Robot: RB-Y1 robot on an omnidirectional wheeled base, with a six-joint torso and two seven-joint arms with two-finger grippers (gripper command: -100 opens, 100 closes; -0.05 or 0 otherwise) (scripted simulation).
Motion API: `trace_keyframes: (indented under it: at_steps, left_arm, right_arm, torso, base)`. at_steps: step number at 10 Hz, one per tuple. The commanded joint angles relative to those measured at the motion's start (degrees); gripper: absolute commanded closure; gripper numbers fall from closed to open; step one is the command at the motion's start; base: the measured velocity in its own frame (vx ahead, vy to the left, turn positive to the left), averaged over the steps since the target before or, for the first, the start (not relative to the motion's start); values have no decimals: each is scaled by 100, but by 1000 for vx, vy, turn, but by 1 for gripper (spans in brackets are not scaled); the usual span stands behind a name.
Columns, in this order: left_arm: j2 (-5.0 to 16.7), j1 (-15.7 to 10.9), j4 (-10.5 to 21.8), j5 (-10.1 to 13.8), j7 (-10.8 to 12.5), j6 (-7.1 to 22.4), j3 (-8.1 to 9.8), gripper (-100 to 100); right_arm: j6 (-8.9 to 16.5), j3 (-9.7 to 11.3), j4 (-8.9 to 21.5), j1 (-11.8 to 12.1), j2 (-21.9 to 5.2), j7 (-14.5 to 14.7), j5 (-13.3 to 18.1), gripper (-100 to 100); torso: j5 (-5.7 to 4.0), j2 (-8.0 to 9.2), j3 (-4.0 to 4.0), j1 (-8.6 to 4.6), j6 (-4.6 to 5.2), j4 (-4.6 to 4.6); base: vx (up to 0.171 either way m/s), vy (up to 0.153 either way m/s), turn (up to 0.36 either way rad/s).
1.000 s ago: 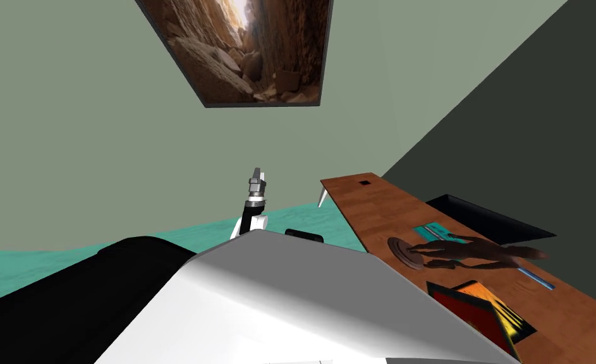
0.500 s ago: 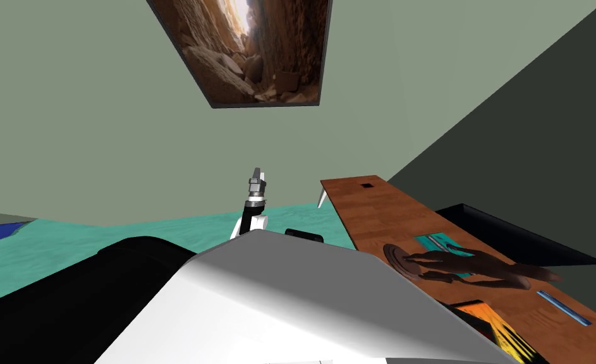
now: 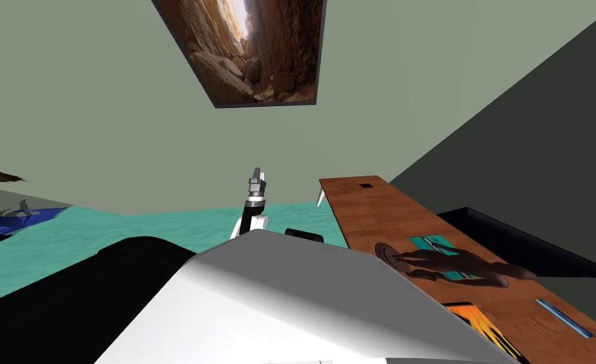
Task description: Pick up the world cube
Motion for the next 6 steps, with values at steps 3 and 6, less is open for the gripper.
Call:
trace_keyframes:
  at_steps: [3, 6]
  left_arm:
    - [-1, 1, 1, 0, 0, 0, -1, 0]
    - [-1, 1, 0, 0, 0, 0, -1, 0]
  right_arm:
    - [81, 11, 15, 82, -83, 54, -52, 0]
    - [189, 53, 162, -70, 160, -4, 79, -100]
  torso:
    - [1, -1, 3, 32, 4, 4]
    - [7, -35, -18, 50, 2, -5]
  base:
    - [-93, -77, 17]
    - [-10, -26, 55]
